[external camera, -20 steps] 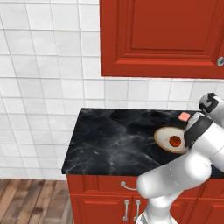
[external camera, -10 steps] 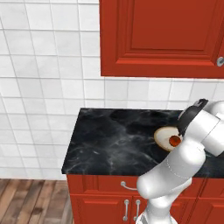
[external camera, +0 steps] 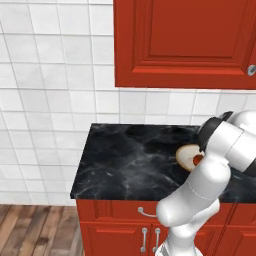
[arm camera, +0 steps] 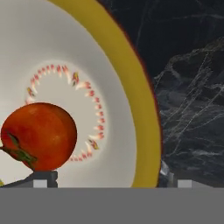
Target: Move the cup from next to the sink to the open cabinet. Then, move the bowl with the tomato to the fridge to clear the area for faucet cleaning.
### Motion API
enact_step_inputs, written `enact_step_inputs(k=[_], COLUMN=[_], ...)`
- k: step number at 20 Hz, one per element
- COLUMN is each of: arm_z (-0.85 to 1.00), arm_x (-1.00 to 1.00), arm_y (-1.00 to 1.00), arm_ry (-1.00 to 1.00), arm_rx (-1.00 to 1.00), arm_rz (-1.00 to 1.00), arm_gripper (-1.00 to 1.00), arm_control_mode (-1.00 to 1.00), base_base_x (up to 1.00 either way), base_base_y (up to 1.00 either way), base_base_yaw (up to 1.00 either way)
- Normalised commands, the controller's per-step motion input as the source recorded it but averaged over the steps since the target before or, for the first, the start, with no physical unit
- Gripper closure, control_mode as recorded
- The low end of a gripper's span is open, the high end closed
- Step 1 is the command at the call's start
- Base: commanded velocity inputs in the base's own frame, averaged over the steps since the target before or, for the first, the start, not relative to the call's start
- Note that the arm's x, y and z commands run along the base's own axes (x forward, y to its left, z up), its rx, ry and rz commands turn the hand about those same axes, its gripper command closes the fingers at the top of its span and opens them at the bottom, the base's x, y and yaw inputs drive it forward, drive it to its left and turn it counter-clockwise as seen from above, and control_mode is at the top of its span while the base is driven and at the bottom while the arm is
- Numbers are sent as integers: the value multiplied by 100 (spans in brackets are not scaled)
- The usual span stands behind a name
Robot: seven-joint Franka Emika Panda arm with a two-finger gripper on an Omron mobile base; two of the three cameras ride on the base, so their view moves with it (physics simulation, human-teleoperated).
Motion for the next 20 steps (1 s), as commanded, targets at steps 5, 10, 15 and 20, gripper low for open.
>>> enact_step_inputs(k=[5,10,15,20], arm_z=[-10,-22,-1,6], arm_x=[7,2,-5,-32], arm_y=[40,25,0,-19], arm_ry=[0,0,-1,-25], arm_rx=[0,0,0,-2], arm_rz=[0,0,0,0], arm_gripper=[-100,-100,-100,-100], arm_control_mode=[-100,-100,-100,-100], base_base_x=[0,0,0,0], base_base_y=[0,0,0,0], base_base_yaw=[0,0,0,0])
